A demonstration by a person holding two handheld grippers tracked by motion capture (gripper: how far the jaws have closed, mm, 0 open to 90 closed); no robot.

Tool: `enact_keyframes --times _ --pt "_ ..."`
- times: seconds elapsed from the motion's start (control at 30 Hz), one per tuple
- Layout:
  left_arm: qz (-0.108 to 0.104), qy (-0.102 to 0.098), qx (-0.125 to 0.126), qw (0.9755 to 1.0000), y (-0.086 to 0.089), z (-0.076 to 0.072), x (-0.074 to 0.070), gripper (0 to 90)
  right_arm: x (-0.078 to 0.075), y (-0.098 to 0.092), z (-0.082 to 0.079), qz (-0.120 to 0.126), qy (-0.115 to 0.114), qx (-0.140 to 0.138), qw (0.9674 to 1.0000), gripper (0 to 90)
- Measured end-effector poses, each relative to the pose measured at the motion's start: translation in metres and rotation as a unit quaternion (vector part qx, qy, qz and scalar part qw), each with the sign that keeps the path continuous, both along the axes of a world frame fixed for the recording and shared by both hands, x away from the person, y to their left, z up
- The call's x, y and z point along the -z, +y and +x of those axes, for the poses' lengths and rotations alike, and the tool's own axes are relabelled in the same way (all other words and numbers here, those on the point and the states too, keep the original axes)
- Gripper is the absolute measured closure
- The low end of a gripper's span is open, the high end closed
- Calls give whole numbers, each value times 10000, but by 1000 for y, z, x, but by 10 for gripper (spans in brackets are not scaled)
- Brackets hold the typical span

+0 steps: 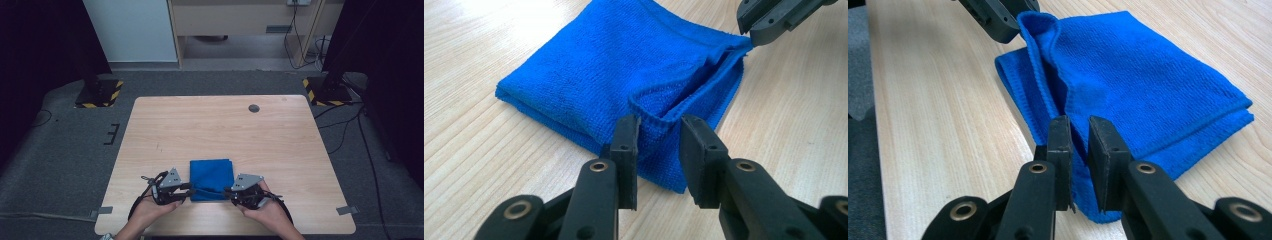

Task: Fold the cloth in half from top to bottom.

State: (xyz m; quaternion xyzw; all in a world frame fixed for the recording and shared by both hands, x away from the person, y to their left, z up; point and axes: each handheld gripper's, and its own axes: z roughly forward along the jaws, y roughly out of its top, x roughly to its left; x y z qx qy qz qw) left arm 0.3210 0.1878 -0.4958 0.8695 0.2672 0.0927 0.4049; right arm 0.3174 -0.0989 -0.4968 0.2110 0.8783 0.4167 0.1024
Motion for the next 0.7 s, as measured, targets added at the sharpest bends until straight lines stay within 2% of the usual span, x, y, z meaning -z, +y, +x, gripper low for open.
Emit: enact_keyframes --times 0.17,0.4,0.53,0.7 --pt "-167 -107 -29 9998 3 -3 -5 679 -1 1 0 -7 -29 8 10000 789" --pt "-373 -493 -293 9977 6 0 -12 679 -1 2 5 68 -54 139 9999 767" --pt "-388 -578 -483 9964 7 6 -11 668 1 7 8 34 -62 185 9998 728" --pt "-230 -533 -450 9973 -1 12 -4 654 5 10 10 -124 -113 280 9995 671"
